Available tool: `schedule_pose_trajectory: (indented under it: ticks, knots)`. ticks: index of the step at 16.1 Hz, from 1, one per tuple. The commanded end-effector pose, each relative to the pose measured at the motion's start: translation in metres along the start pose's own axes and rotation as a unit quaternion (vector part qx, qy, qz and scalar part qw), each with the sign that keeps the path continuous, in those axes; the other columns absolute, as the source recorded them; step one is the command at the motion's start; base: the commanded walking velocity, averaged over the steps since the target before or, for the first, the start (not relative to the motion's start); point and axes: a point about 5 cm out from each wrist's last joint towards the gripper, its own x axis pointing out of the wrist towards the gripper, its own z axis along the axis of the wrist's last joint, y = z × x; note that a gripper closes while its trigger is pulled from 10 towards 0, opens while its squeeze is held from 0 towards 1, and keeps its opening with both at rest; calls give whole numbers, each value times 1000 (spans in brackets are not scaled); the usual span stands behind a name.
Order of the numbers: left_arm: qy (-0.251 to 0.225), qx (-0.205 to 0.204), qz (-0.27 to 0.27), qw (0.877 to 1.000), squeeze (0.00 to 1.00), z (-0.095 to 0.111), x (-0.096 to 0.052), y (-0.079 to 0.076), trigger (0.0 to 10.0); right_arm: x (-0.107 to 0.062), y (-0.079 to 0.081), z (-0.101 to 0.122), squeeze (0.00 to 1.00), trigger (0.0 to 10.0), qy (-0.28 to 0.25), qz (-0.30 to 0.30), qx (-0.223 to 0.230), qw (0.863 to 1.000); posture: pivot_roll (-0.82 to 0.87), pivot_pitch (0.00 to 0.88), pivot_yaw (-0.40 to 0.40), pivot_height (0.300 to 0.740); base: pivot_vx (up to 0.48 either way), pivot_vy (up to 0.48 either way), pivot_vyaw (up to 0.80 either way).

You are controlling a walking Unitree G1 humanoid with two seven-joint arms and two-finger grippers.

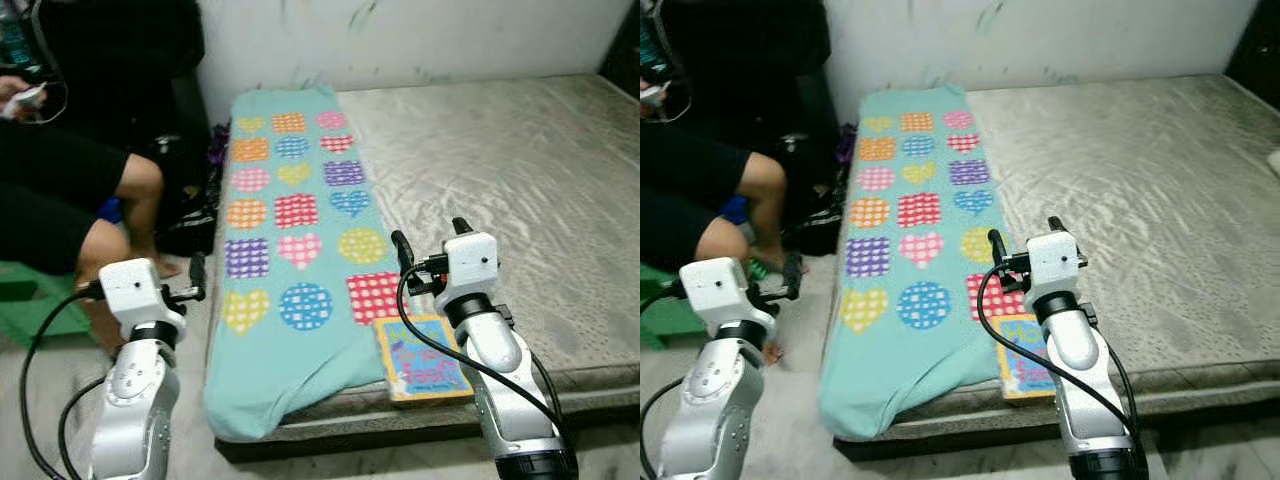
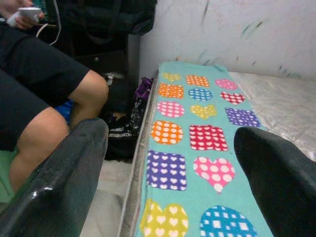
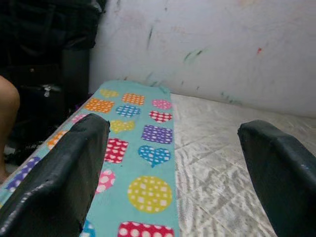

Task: Clean up the room

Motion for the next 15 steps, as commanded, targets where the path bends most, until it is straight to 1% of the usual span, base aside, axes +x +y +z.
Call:
schedule_pose_trajectory:
  ticks: [1,7,10,11,12,15]
  knots:
    - [4,1,-5,1000,0,0,1,-3,10000,-1,-2,0,0,10000,-1,-3,0,1000,-80,52,30,740,0,-311,0]
    - [5,-2,-6,1000,0,-1,2,-4,10000,-1,-3,-1,0,10000,2,-6,8,1000,-86,51,30,740,0,-317,0]
    - [4,-3,-6,1000,0,-2,2,-5,10000,-1,-4,-1,0,10000,1,-3,3,1000,-90,55,28,740,0,-309,0]
    - [3,-13,-6,1000,0,-2,2,-5,10000,-1,-4,0,0,10000,-1,0,-7,1000,-90,56,28,740,0,0,0]
    - [3,-15,-6,1000,0,-2,2,-5,10000,-1,-4,0,0,10000,-1,0,-4,1000,-91,56,27,740,0,0,0]
    - [-3,-20,-16,1000,0,-1,2,-7,10000,-1,-3,0,0,10000,-1,0,-3,1000,-91,57,25,740,0,0,485]
